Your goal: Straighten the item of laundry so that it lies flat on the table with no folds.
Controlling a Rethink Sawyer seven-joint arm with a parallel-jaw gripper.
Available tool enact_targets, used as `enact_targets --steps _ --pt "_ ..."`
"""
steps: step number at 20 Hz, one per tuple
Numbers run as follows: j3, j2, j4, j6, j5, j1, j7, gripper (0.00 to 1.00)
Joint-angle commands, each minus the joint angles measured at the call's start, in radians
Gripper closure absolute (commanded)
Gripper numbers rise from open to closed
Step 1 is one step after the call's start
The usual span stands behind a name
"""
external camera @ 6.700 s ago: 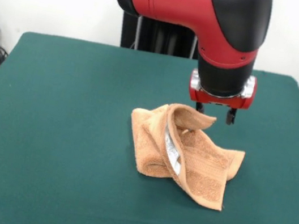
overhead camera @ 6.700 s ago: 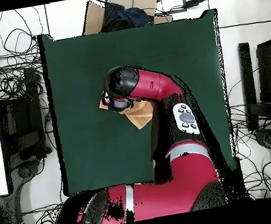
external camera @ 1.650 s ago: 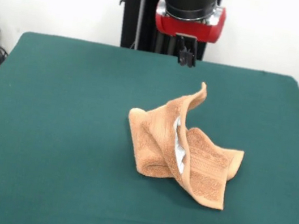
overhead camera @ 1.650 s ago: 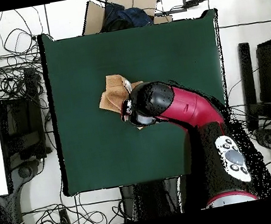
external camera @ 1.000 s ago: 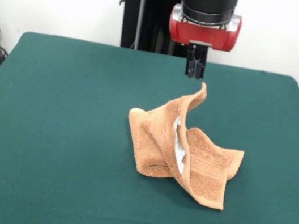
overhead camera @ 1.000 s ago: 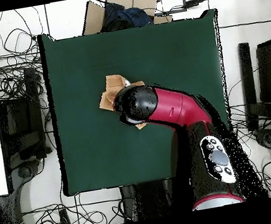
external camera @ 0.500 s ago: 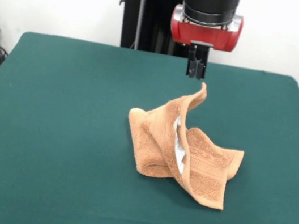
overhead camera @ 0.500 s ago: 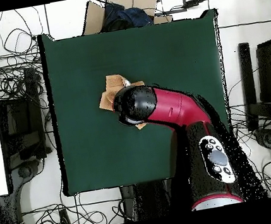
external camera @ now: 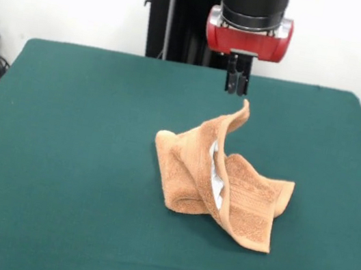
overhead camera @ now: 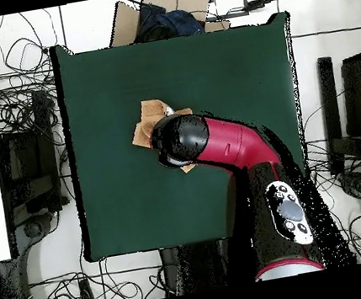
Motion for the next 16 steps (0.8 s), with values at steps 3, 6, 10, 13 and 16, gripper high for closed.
enact_targets --steps 3,6,10,13,16 --pt "0.070 -0.006 0.101 -0.030 -0.044 0.012 0.062 1.00" --pt "0.071 -0.011 0.105 -0.039 -0.045 0.013 0.061 1.00" --pt "0.065 -0.013 0.106 -0.056 -0.053 0.019 0.066 1.00" --pt "0.059 -0.013 0.101 -0.053 -0.061 0.025 0.066 0.00" --pt "0.055 -0.013 0.098 -0.054 -0.067 0.028 0.063 0.00"
